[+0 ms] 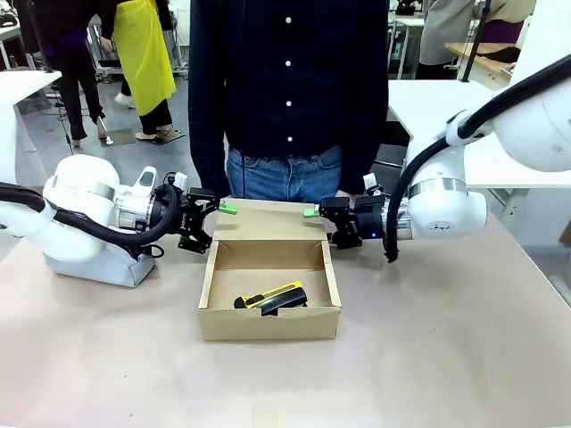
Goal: Pack the items into the box.
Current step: Close the Mailer Box.
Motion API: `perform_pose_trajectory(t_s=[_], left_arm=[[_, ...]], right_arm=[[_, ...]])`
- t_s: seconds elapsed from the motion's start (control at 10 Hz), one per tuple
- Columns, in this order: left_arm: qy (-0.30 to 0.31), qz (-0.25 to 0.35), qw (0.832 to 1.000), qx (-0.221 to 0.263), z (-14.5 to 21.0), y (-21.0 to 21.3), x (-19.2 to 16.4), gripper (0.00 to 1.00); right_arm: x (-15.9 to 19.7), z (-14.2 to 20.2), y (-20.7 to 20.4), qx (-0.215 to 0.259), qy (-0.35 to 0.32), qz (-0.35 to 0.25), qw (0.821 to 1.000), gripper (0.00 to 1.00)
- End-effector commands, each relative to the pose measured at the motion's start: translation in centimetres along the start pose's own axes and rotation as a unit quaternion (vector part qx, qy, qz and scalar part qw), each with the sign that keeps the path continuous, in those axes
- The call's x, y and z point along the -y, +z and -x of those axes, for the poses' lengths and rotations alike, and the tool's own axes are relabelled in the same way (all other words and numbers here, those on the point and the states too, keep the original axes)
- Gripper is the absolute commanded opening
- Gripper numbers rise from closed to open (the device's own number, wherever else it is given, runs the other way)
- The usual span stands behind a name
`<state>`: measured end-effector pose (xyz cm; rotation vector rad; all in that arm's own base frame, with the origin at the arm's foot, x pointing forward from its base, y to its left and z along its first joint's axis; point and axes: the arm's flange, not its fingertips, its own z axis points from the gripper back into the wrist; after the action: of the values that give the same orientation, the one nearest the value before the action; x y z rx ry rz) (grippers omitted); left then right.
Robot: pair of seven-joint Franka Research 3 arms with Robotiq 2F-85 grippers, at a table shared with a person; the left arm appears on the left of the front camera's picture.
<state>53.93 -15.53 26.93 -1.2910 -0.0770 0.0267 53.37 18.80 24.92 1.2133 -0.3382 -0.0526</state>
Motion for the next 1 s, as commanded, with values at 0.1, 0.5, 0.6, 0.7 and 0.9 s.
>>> perform_pose_trajectory(t_s=[0.1,0.5,0.6,0.7,0.9], left_arm=[[0.001,0.047,0.998,-0.045,-0.7,0.2,-0.1,1.0],[-0.068,0.075,0.994,-0.047,0.8,0.2,3.6,1.0],[-0.085,0.076,0.992,-0.048,1.3,0.2,4.5,1.0],[-0.097,0.075,0.991,-0.046,1.8,0.1,5.0,1.0],[-0.118,0.074,0.989,-0.039,2.6,0.4,5.8,1.0]], right_arm=[[-1.7,-0.1,0.0,-0.028,-0.01,-0.059,0.998,1.0],[-4.6,1.5,1.7,-0.039,0.045,-0.107,0.993,1.0],[-5.2,1.9,2.2,-0.03,0.064,-0.112,0.991,1.0],[-5.7,2.2,2.6,-0.026,0.079,-0.119,0.989,1.0],[-6.1,2.8,3.4,-0.013,0.102,-0.135,0.985,1.0]])
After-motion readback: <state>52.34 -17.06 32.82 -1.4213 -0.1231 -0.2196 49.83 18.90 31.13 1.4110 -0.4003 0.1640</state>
